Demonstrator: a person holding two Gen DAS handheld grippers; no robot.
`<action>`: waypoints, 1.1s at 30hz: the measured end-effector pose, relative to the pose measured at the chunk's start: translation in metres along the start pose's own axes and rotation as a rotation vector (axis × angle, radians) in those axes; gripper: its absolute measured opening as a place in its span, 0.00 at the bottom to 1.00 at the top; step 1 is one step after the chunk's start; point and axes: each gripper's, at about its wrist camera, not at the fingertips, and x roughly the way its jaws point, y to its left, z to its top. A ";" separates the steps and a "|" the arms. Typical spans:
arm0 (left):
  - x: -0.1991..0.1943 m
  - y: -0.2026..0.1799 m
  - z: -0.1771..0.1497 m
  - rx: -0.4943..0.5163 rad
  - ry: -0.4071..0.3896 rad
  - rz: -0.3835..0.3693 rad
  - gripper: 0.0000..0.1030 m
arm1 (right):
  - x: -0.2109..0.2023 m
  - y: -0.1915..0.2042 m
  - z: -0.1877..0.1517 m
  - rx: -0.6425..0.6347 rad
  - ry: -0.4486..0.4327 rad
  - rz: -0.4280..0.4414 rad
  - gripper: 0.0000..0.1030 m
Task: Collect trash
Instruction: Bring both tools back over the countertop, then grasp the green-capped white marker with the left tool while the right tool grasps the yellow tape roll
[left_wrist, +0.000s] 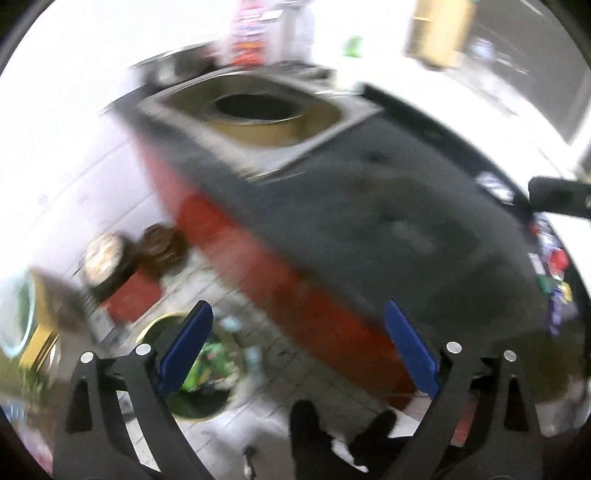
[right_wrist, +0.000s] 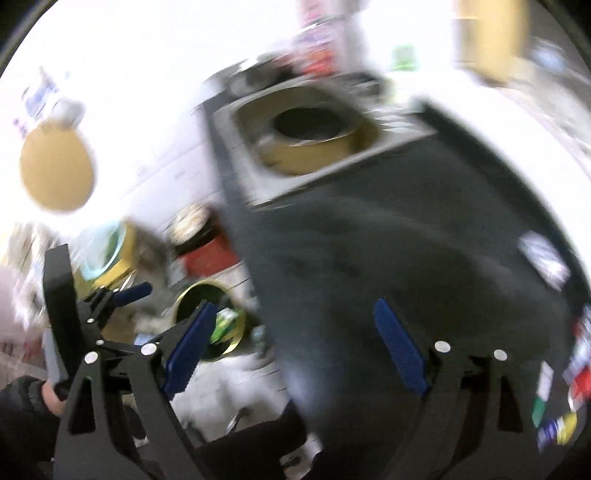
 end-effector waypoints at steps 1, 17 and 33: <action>0.000 -0.023 0.009 0.027 0.000 -0.045 0.89 | -0.016 -0.018 -0.007 0.037 -0.021 -0.032 0.82; 0.011 -0.319 0.020 0.426 0.119 -0.321 0.89 | -0.207 -0.230 -0.225 0.649 -0.181 -0.481 0.82; 0.024 -0.394 0.005 0.516 0.161 -0.286 0.89 | -0.224 -0.291 -0.273 0.715 -0.172 -0.507 0.82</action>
